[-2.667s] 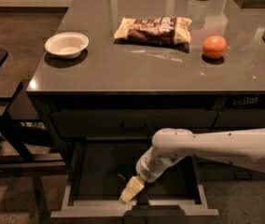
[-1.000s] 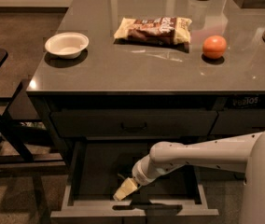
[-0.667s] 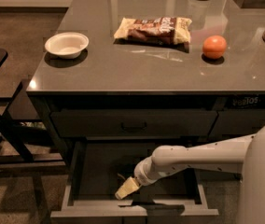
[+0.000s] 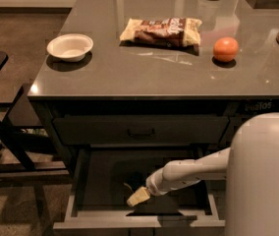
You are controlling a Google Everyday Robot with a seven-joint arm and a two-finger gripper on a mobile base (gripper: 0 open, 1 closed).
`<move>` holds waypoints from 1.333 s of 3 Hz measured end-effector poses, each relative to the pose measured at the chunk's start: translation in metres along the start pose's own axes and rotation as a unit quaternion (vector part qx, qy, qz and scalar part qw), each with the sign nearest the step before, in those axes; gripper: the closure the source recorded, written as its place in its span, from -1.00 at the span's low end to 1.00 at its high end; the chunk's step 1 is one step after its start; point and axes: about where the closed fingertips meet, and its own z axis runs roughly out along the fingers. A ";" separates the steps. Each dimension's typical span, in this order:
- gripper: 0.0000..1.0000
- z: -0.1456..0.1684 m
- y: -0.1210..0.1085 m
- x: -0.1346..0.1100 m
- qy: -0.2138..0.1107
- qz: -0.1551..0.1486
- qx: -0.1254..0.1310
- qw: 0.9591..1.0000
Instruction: Pick sponge from middle drawer and place on counter
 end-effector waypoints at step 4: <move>-0.15 0.036 -0.015 0.014 0.005 0.018 0.001 1.000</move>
Offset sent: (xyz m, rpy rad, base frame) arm 0.0131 -0.0030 -0.0614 0.0000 0.0401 -0.0476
